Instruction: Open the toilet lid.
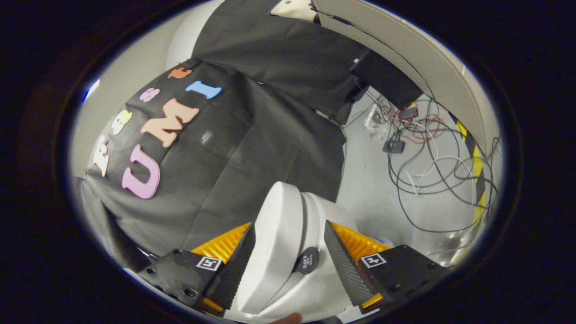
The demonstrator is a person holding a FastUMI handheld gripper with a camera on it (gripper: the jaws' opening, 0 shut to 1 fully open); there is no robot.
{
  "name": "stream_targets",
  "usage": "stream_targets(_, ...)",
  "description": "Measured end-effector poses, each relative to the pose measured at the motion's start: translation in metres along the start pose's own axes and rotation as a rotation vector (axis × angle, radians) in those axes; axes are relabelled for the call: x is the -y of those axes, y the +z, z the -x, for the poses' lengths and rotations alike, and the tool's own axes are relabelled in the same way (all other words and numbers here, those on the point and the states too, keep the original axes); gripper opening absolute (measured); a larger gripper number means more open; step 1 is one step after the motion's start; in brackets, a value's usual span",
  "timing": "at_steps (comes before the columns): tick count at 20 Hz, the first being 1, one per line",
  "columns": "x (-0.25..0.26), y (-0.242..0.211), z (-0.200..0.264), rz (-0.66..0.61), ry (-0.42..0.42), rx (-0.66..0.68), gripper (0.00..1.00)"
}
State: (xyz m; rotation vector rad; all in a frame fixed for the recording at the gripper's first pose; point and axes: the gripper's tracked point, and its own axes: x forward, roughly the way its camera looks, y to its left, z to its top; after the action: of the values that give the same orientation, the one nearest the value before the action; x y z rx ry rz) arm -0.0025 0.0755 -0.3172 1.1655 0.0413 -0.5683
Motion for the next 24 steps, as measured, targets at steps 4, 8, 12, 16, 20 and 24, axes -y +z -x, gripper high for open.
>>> stream_targets(4, 0.019, -0.013, -0.004, -0.053, -0.042, -0.014, 0.87)
stream_targets(8, 0.017, -0.029, -0.008, -0.1, -0.025, -0.037, 0.79)
stream_targets(12, 0.018, -0.031, -0.008, -0.151, -0.006, -0.025, 0.63)
stream_targets(16, 0.012, -0.044, -0.011, -0.186, 0.018, -0.038, 0.45)
stream_targets(20, -0.004, -0.049, -0.005, -0.203, 0.093, -0.074, 0.37)
stream_targets(24, -0.006, -0.051, -0.005, -0.188, 0.091, -0.079, 0.37)
